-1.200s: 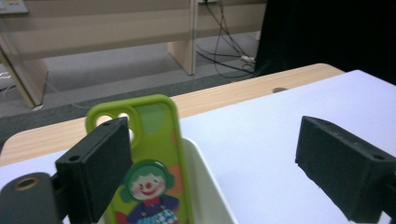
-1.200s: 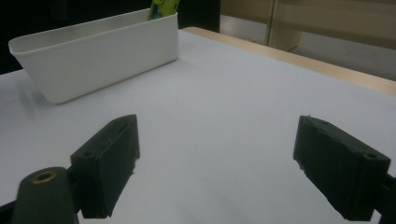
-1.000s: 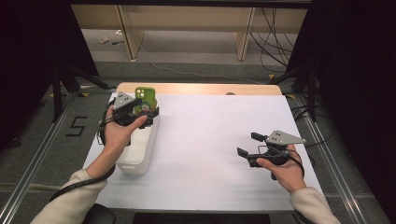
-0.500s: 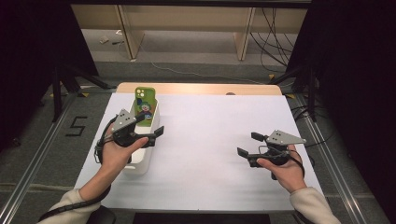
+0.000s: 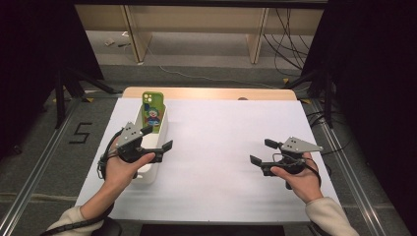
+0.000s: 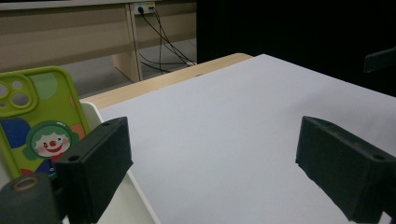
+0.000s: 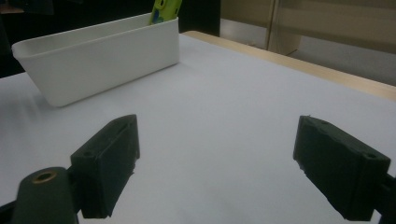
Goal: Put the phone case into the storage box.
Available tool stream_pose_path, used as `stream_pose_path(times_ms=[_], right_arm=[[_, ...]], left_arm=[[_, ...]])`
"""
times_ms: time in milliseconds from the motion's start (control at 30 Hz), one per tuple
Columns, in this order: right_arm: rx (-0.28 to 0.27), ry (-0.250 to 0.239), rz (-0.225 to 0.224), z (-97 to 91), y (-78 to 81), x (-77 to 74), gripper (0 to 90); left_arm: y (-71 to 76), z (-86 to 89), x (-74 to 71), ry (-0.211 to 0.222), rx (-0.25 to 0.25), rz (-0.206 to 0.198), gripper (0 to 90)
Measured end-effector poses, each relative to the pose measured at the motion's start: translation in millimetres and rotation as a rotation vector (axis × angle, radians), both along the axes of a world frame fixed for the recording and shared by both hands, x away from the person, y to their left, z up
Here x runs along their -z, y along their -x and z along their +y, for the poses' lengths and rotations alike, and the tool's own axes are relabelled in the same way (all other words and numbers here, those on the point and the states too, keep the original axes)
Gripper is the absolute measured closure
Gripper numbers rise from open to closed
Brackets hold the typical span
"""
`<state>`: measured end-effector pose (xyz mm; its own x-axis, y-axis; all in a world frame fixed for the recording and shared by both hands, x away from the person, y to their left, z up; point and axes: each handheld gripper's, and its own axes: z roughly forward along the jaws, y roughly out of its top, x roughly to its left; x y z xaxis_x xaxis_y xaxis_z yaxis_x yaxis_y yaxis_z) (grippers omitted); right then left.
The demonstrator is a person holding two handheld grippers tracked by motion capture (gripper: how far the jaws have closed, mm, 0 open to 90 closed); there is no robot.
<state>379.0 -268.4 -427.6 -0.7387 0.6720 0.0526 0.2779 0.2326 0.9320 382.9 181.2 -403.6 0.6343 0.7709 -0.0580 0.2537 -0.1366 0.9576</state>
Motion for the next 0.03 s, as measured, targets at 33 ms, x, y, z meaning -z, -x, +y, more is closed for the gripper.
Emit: stream_pose_path(times_ms=[33], right_arm=[[0.001, 0.002, 0.000, -0.3, -0.1, 0.0, 15.6]], left_arm=[[0.5, -0.2, -0.1, 0.000, 0.002, -0.001, 9.9]])
